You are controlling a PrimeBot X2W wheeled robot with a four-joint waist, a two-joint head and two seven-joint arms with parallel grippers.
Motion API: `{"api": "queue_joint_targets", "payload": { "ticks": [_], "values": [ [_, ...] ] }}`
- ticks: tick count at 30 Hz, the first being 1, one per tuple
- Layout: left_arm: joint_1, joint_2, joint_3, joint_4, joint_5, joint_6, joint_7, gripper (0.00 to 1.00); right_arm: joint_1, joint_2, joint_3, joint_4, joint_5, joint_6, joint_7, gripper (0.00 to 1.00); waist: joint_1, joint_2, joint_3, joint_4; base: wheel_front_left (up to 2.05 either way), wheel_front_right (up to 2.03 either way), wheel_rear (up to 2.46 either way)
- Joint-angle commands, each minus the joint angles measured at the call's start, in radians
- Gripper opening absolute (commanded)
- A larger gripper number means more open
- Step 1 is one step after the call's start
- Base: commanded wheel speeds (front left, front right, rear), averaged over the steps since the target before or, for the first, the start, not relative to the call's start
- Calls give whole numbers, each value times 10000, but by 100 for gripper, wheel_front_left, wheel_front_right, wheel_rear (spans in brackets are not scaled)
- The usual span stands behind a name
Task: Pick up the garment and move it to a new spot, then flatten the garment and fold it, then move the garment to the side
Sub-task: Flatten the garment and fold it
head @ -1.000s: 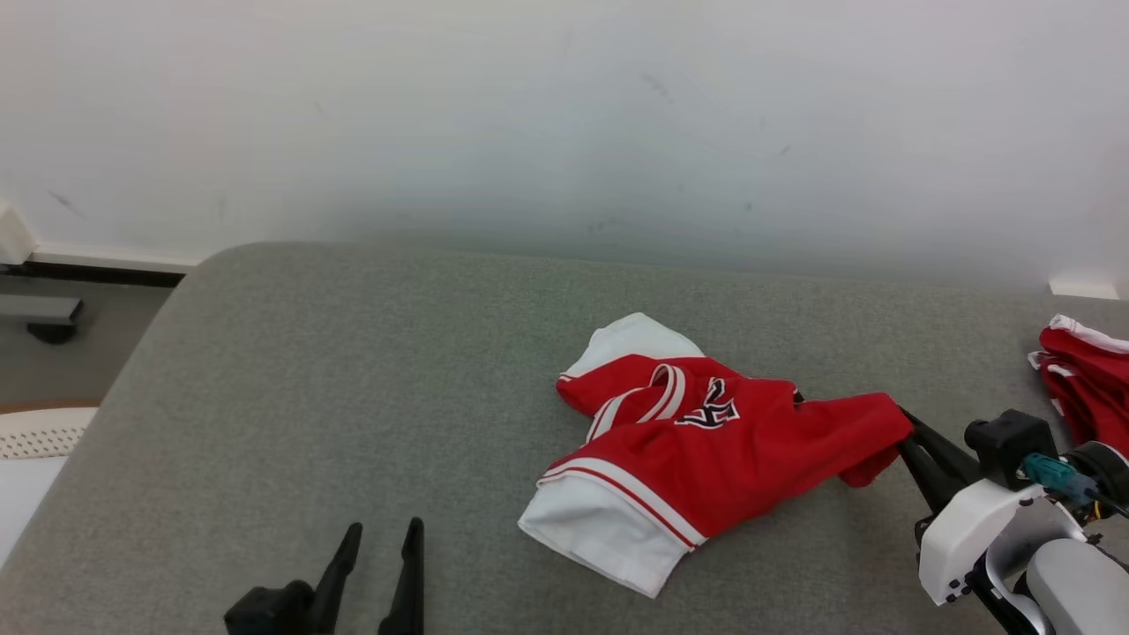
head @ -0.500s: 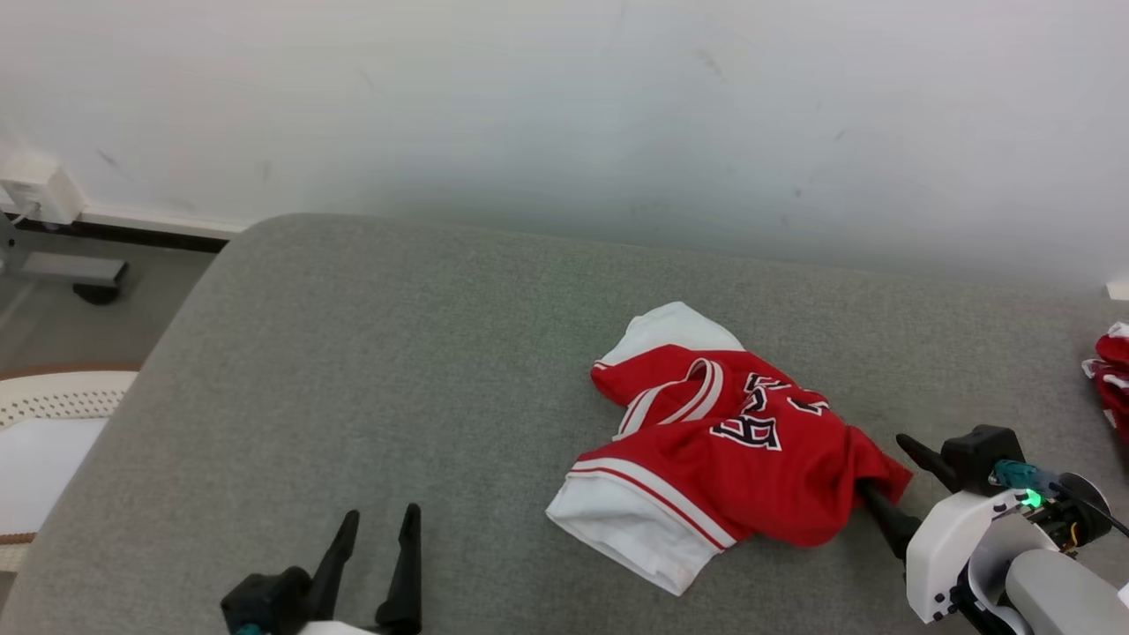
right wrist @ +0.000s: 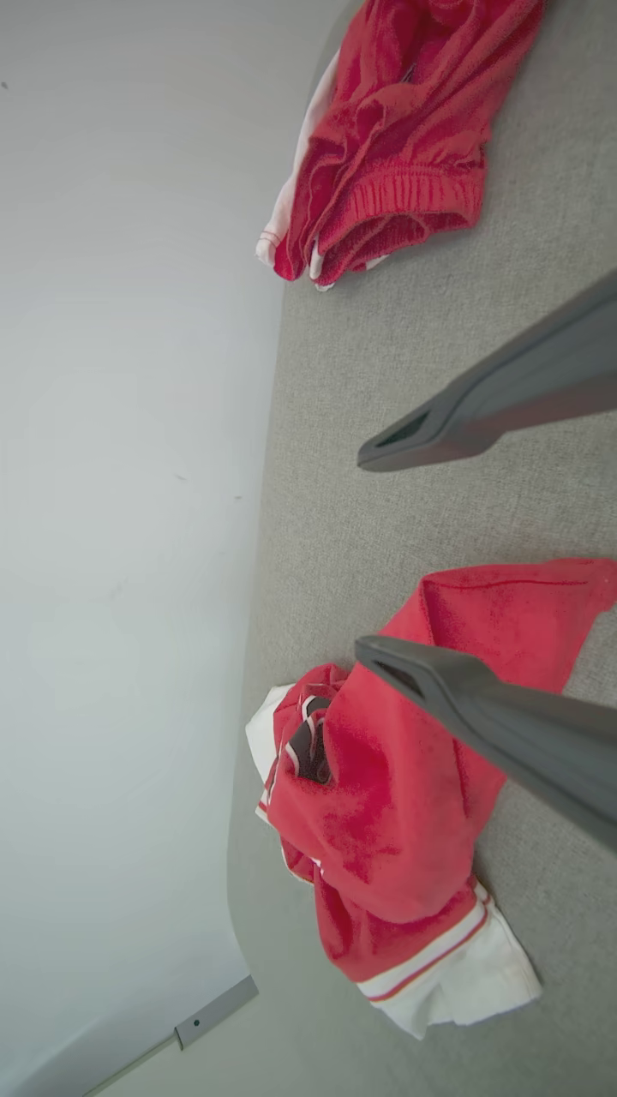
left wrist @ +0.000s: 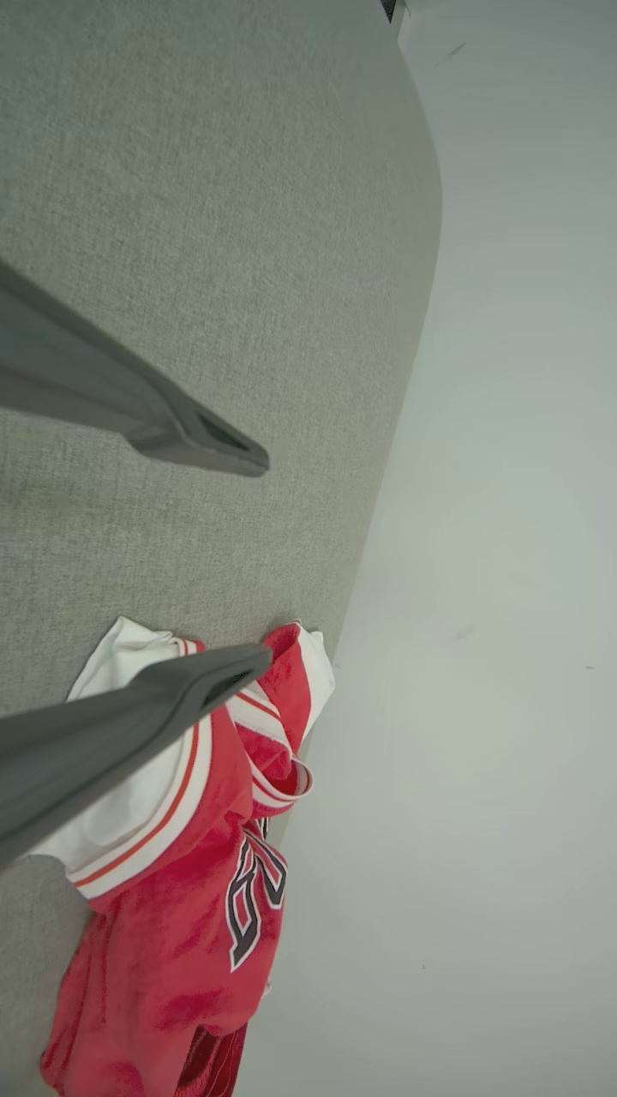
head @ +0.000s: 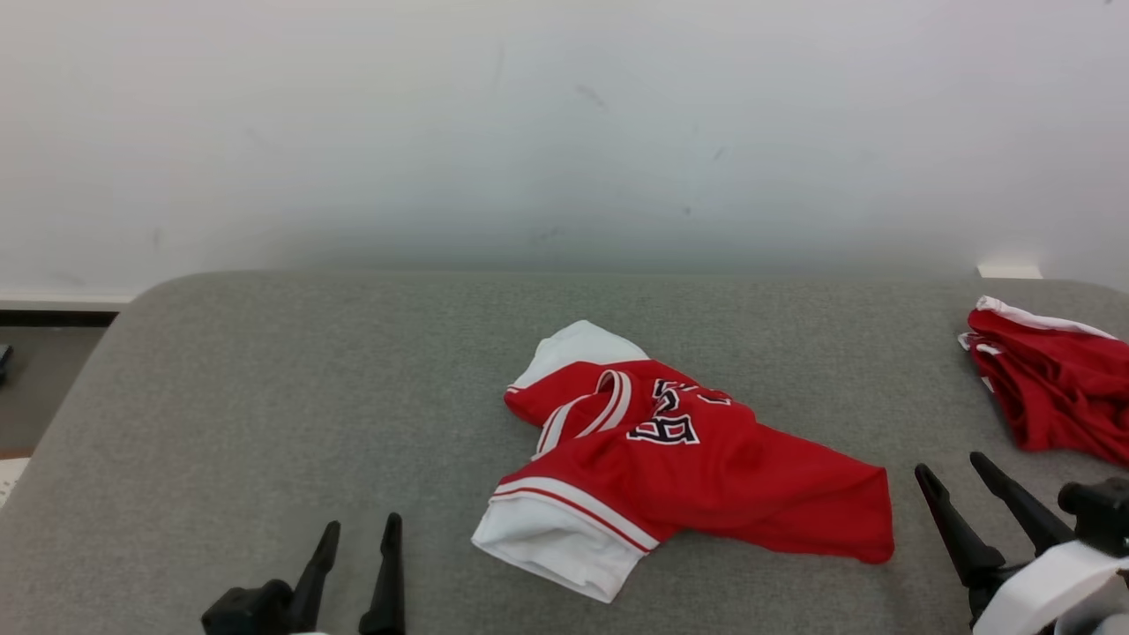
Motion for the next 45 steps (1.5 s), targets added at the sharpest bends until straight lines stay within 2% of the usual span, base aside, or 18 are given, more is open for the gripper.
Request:
{"api": "queue_joint_targets", "payload": {
  "ticks": [1,8,13,18,26,36,39,45],
  "values": [
    [24,37,7,-40,34,-22,-1,100,556,-102,-344,-289,88,-25,-93,100,0,0,21,-260,0,0,0],
    [-23,37,-105,-66,9,-4,-1,100,2606,618,-1676,-1046,-354,-25,-191,100,0,0,89,-422,0,0,0],
    [-22,37,-124,-51,14,-28,-1,100,3243,1281,-2270,-1165,-1077,-25,-181,100,0,0,111,-383,0,0,0],
    [-131,37,-152,35,55,-66,-1,100,2771,1571,-2463,-704,-1622,-25,-36,100,0,0,155,-299,0,0,0],
    [-278,36,-186,89,187,-145,-1,100,1527,1565,-1915,949,-1881,-25,718,100,0,0,494,105,0,0,0],
    [-650,38,-79,48,383,-257,-1,100,333,1953,-1214,2364,-1203,-25,458,100,0,0,1197,529,0,0,0],
    [-727,36,-46,58,434,-288,-1,100,91,1940,-931,2707,-1106,-25,304,0,0,0,1278,592,0,0,0],
    [-526,36,52,145,432,-264,-1,100,-77,1584,-674,2908,-947,-25,-71,0,0,0,1006,434,0,0,0]
  ]
}}
